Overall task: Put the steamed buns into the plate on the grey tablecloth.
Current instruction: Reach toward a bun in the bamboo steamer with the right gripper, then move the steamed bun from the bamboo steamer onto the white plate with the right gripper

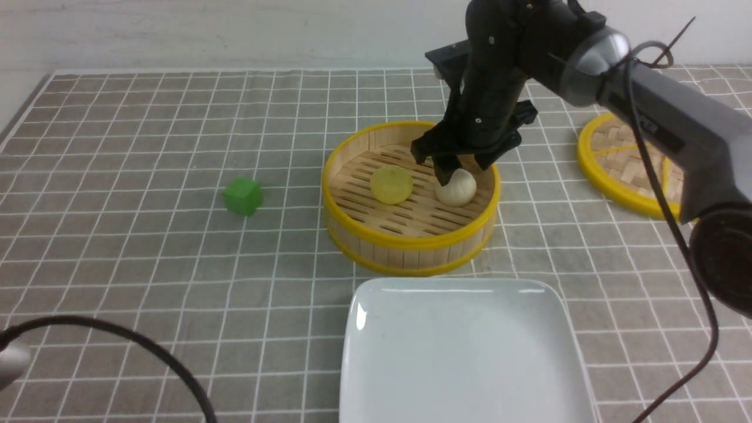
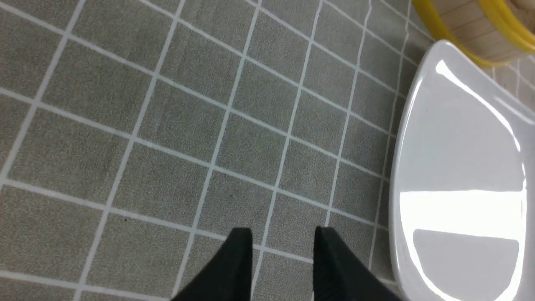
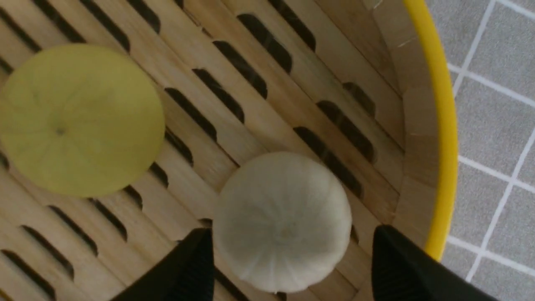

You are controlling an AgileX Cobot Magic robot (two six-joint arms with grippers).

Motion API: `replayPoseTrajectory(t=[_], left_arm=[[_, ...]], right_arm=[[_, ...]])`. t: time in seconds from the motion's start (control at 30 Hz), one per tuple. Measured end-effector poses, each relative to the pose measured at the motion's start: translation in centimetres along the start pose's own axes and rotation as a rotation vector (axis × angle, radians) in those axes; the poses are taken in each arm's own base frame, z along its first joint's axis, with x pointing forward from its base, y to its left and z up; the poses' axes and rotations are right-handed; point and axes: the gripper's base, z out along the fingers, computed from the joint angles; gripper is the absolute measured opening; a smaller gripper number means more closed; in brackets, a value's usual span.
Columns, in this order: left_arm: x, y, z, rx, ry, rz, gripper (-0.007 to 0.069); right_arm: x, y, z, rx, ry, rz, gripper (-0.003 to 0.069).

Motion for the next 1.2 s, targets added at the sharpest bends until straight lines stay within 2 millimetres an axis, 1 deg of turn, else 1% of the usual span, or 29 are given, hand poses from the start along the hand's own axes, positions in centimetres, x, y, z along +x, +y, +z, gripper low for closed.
replayPoseTrajectory(t=[0.03, 0.1, 0.13, 0.2, 0.27, 0.3, 0.37, 0.4, 0.43, 0.5, 0.53, 0.57, 0.6, 0.63, 0.67, 0.73, 0.77, 0.83, 0.87, 0.9, 0.93, 1.0, 1.03, 1.1, 1.17, 1.2], left_arm=[[0.0, 0.0, 0.1, -0.003, 0.005, 0.002, 0.024], [-0.5, -0.3, 0.2, -0.015, 0.028, 0.018, 0.024], [-0.9, -0.4, 0.4, -0.024, 0.043, 0.021, 0.024], [-1.1, -0.5, 0.5, -0.029, 0.052, 0.023, 0.024], [-1.1, -0.5, 0.5, -0.032, 0.057, 0.025, 0.024], [-1.1, -0.5, 0.6, -0.033, 0.058, 0.024, 0.024], [-1.1, -0.5, 0.5, -0.033, 0.058, 0.025, 0.024], [-1.1, -0.5, 0.5, -0.033, 0.058, 0.025, 0.024], [-1.1, -0.5, 0.5, -0.033, 0.058, 0.025, 0.024], [-1.1, -0.5, 0.5, -0.033, 0.058, 0.025, 0.024], [-1.2, -0.5, 0.5, -0.033, 0.057, 0.025, 0.024], [-1.2, -0.5, 0.5, -0.033, 0.057, 0.025, 0.024], [-1.2, -0.5, 0.5, -0.033, 0.057, 0.025, 0.024], [-1.2, -0.5, 0.5, -0.033, 0.057, 0.025, 0.024], [-1.2, -0.5, 0.5, -0.033, 0.056, 0.025, 0.024], [-1.2, -0.5, 0.5, -0.033, 0.057, 0.025, 0.024], [-1.2, -0.5, 0.5, -0.033, 0.057, 0.025, 0.024], [-1.2, -0.5, 0.5, -0.033, 0.057, 0.025, 0.024], [-1.2, -0.5, 0.5, -0.033, 0.057, 0.025, 0.024], [-1.2, -0.5, 0.5, -0.033, 0.057, 0.025, 0.024], [-1.2, -0.5, 0.5, -0.033, 0.057, 0.025, 0.024], [-1.2, -0.5, 0.5, -0.033, 0.057, 0.025, 0.024], [-1.2, -0.5, 0.5, -0.033, 0.057, 0.025, 0.024], [-1.2, -0.5, 0.5, -0.039, 0.054, 0.031, 0.024], [-1.3, -0.3, 0.5, -0.052, 0.046, 0.048, 0.024], [-1.3, -0.3, 0.5, -0.06, 0.042, 0.058, 0.024]], right_arm=[[0.0, 0.0, 0.1, 0.0, 0.002, 0.0, 0.0491], [0.1, 0.0, 0.9, 0.001, 0.014, -0.001, 0.047], [0.2, 0.0, 1.5, 0.002, 0.021, -0.001, 0.0442], [0.2, 0.0, 1.9, 0.002, 0.023, 0.0, 0.0384], [0.2, 0.1, 2.0, 0.002, 0.02, 0.0, 0.029], [0.1, 0.0, 1.8, 0.002, 0.016, -0.001, 0.0209], [0.1, 0.0, 1.4, 0.002, 0.014, 0.0, 0.0101], [0.1, 0.0, 1.1, 0.002, 0.015, 0.0, 0.0059], [0.1, 0.0, 0.8, 0.003, 0.016, 0.0, 0.0033], [-0.2, 0.0, -0.9, -0.005, -0.009, 0.003, 0.0024], [-0.4, 0.0, -2.4, -0.008, -0.038, 0.004, 0.0024], [-0.5, 0.0, -3.4, -0.012, -0.054, 0.006, 0.0024], [-0.6, -0.1, -5.9, -0.019, -0.098, 0.008, 0.0024], [-0.7, -0.1, -7.1, -0.023, -0.121, 0.009, 0.0024], [-0.7, -0.1, -8.8, -0.032, -0.153, 0.011, 0.0024], [-0.3, -0.1, -13.2, -0.062, -0.23, 0.018, 0.0024], [0.1, 0.0, -15.2, -0.089, -0.258, 0.023, 0.0024], [1.6, 0.1, -18.5, -0.139, -0.283, 0.032, 0.0024], [1.9, 0.2, -19.0, -0.149, -0.282, 0.034, 0.0024], [3.4, 0.3, -20.2, -0.183, -0.264, 0.041, 0.0024], [4.6, 0.3, -20.6, -0.203, -0.238, 0.046, 0.0024], [7.3, 0.4, -20.5, -0.228, -0.164, 0.052, 0.0024], [8.9, 0.3, -19.9, -0.236, -0.11, 0.055, 0.0024], [11.3, 0.3, -18.5, -0.237, -0.017, 0.06, 0.0024], [14.1, 0.2, -16.1, -0.241, 0.101, 0.072, 0.0026], [15.0, 0.3, -15.1, -0.242, 0.142, 0.071, 0.0028]])
